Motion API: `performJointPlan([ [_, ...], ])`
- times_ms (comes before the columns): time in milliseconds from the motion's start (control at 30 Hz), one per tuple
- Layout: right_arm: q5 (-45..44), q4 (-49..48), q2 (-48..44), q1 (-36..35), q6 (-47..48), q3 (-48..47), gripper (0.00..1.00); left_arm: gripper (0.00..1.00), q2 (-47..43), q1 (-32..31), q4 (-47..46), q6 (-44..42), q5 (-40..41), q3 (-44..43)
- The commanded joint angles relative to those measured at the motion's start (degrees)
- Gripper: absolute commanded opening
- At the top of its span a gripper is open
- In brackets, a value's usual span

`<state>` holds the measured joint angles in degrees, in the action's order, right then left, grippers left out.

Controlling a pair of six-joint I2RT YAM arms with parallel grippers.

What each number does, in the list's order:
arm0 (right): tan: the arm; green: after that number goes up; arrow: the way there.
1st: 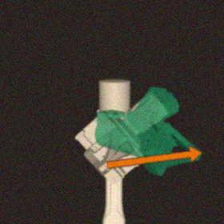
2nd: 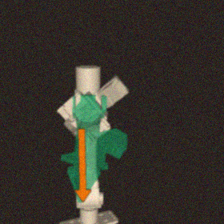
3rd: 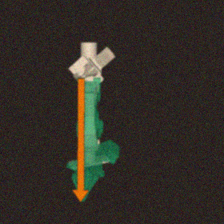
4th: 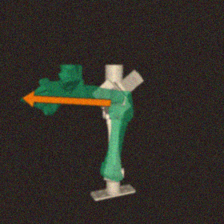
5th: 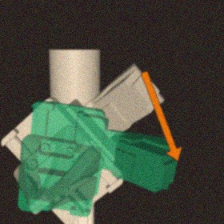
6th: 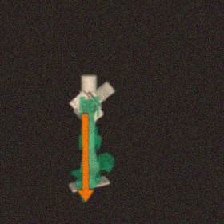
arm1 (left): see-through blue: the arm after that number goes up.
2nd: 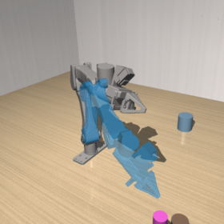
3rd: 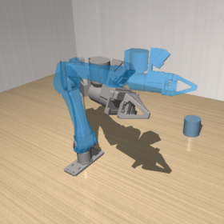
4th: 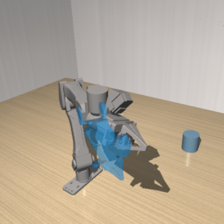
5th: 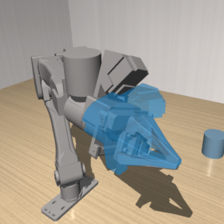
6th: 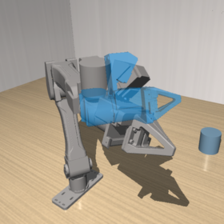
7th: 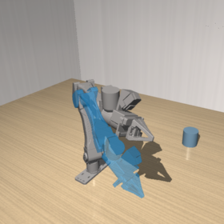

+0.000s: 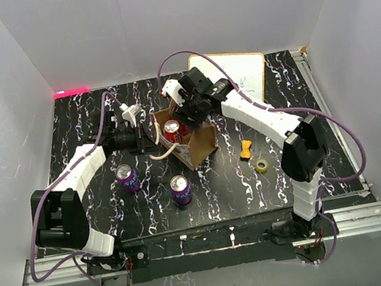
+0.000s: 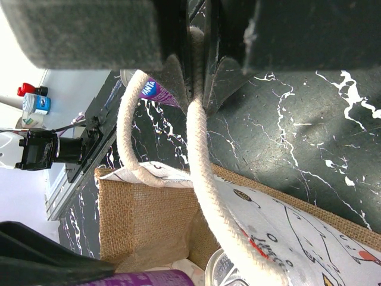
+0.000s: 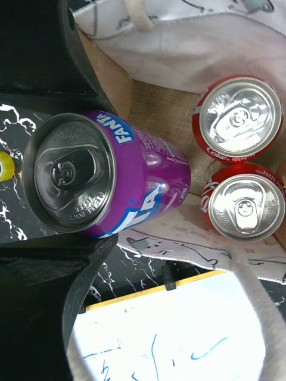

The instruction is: Place the beverage into the canvas bag

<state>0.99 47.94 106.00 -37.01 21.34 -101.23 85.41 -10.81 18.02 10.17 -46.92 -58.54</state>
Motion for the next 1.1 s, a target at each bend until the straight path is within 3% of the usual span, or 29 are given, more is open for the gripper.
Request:
performJointPlan([
  [0,-2.31,-2.26,1.58,0.2,-1.4,-6.32,0.15,0.0,-2.79,0.17,0.61,-0.86,-0.37,-1.32],
  [367,-6.51,-3.11,4.86,-0.97,-1.24,-6.97,0.17,0.0,-2.88,0.22,0.44,-0.77,-0.34,-1.09],
  [1067,-5.52,-3.86,9.71,-1.4,-2.62,-8.06,0.29,0.0,-2.96,0.2,0.28,-0.85,-0.28,-0.86],
])
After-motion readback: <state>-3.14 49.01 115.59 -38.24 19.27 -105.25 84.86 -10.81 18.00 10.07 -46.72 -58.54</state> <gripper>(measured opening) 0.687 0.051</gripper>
